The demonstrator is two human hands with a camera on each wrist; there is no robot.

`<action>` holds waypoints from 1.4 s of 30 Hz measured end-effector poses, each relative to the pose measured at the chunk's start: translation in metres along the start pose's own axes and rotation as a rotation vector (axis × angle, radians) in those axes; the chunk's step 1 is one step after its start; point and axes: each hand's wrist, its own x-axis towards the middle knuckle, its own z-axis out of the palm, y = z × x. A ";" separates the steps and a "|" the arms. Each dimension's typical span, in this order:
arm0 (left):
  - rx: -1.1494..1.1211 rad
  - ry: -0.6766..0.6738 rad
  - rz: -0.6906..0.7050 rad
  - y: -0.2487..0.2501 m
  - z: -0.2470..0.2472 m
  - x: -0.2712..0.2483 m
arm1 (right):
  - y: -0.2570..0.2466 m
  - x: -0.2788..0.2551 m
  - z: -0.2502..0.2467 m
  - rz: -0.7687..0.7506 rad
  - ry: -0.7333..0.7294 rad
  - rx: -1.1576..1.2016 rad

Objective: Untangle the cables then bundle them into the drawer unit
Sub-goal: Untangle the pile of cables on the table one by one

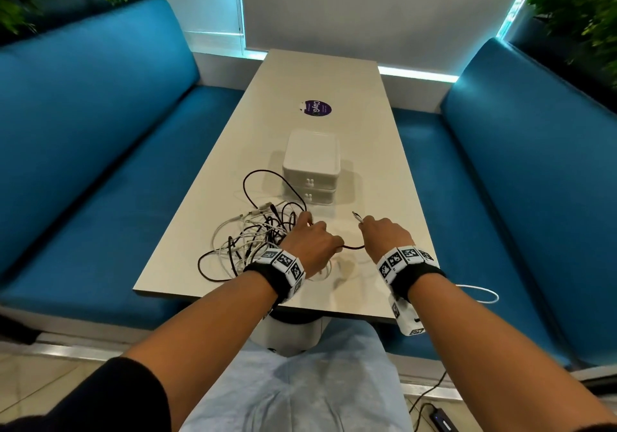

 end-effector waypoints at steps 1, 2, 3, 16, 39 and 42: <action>0.015 -0.003 0.007 0.001 -0.001 0.000 | -0.003 0.000 0.001 -0.014 -0.001 0.020; 0.038 -0.014 0.014 0.001 -0.002 0.000 | -0.007 -0.001 0.001 -0.041 -0.007 0.037; 0.055 -0.022 0.018 0.002 -0.002 0.001 | -0.011 0.000 0.002 -0.084 -0.019 0.061; -0.008 -0.102 -0.092 0.006 0.010 0.005 | -0.038 -0.006 -0.002 -0.155 0.060 0.734; -0.014 -0.056 -0.010 -0.019 0.012 -0.005 | 0.005 -0.010 -0.011 -0.050 0.078 -0.060; -0.013 -0.075 -0.057 -0.011 0.008 -0.001 | -0.015 -0.011 -0.009 -0.034 0.064 0.115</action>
